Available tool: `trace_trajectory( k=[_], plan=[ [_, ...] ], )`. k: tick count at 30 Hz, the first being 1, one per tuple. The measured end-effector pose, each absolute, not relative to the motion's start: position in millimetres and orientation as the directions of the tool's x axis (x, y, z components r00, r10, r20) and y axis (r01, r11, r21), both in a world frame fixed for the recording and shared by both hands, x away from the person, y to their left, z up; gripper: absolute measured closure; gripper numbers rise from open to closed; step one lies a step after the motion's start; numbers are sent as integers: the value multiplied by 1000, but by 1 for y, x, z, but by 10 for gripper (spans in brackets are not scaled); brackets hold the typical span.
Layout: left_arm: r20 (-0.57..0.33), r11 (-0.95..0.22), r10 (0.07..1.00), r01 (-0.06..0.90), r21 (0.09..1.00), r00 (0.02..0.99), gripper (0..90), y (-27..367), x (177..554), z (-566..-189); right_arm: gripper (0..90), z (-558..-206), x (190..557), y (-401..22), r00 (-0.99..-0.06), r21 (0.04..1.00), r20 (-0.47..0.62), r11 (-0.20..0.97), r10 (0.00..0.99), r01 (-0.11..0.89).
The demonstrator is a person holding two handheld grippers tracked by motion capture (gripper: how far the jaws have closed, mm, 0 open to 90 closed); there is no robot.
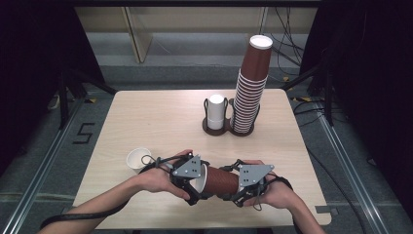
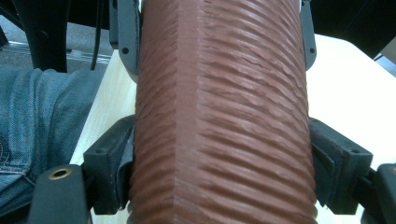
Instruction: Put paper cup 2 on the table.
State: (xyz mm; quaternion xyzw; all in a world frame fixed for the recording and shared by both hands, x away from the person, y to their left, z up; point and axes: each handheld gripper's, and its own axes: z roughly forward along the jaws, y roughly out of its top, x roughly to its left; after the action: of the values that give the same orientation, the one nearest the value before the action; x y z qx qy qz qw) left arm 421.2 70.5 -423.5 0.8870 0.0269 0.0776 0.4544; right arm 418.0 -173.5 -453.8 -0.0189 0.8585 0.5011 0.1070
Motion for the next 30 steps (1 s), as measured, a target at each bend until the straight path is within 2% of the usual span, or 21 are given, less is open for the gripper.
trace_trajectory(
  k=[10,12,13,21,30],
  plan=[
    [178,-628,110,-70,775,978,88,68,419,-421,207,-454,420,-167,-978,835,-187,540,94,-108],
    [192,-656,96,-83,750,977,90,67,419,-419,172,-455,419,-166,-983,829,-151,555,107,-67],
    [203,-675,82,-96,732,976,90,68,420,-418,159,-456,421,-165,-980,825,-172,558,104,-86],
    [287,-775,37,-154,612,957,87,65,420,-406,92,-461,420,-164,-976,784,-162,620,147,-37],
    [347,-871,-4,-174,460,938,81,58,420,-403,73,-467,422,-173,-966,714,-171,700,195,15]
  ],
)
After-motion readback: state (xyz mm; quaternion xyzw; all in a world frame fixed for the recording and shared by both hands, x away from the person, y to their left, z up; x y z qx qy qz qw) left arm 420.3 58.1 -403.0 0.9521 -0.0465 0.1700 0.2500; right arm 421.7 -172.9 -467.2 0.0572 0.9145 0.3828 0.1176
